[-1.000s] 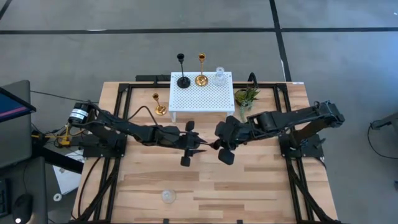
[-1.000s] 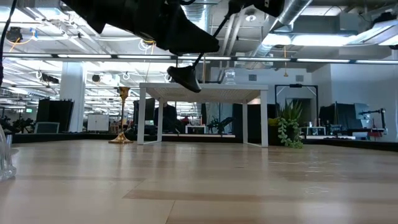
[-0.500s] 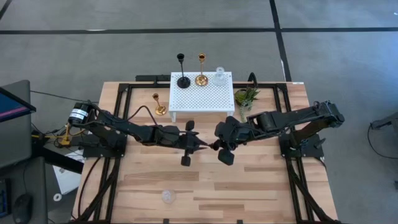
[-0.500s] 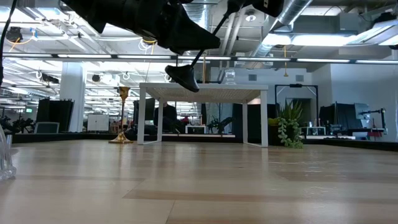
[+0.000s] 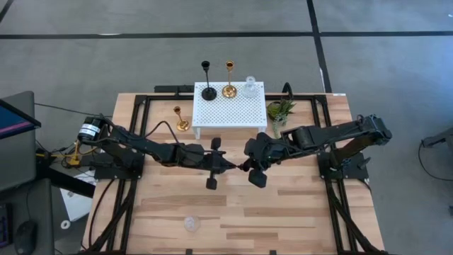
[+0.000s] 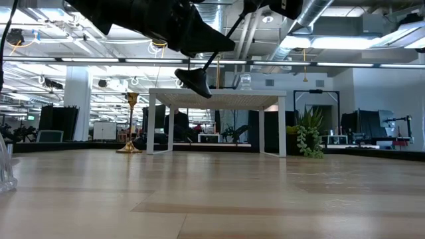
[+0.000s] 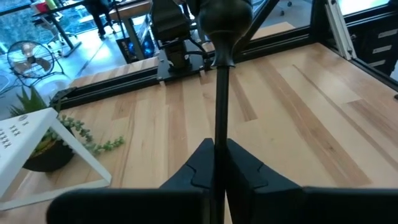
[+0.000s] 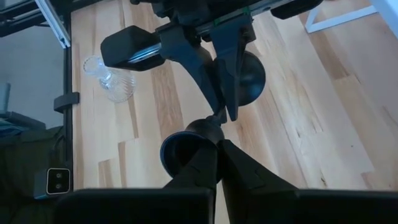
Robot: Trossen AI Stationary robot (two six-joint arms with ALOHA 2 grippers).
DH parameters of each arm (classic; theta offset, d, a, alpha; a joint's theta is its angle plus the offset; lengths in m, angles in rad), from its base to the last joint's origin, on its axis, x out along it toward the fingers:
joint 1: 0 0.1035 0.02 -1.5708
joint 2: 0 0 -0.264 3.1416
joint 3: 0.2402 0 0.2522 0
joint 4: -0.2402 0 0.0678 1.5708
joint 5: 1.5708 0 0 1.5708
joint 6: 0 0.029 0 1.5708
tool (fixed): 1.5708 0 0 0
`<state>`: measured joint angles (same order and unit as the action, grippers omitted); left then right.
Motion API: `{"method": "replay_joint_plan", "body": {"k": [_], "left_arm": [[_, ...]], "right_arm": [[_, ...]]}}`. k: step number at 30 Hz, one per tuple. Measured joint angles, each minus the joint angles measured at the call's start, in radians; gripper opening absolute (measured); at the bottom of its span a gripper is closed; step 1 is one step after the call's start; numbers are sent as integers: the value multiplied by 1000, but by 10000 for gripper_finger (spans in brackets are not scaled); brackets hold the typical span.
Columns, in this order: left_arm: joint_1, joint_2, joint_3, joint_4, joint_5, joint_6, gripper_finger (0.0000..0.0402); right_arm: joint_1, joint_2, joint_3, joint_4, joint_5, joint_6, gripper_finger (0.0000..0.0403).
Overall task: Pick & Place candle stick holders
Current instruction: Put the black candle holder on the shelf aligned with the other black candle holder
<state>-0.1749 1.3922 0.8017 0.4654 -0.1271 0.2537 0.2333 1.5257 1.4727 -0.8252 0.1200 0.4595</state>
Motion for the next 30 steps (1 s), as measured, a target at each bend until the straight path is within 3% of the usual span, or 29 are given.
{"method": "replay_joint_plan", "body": {"k": [7, 13, 19, 23, 30], "left_arm": [[1, -2, 0, 2, -6, -3, 13], [2, -2, -1, -5, -12, -4, 13], [2, -12, -1, -4, -16, 0, 13], [2, -61, -12, -8, -69, 55, 13], [47, -302, -119, -1, -112, 63, 13]], "right_arm": [[-11, -11, 6, -27, -16, 1, 32], [-11, -26, 118, -195, -24, 1, 52], [-10, -27, 266, -441, -41, 1, 46], [30, -27, 286, -585, 111, 3, 8], [133, -25, 255, -625, 292, 55, 2]]}}
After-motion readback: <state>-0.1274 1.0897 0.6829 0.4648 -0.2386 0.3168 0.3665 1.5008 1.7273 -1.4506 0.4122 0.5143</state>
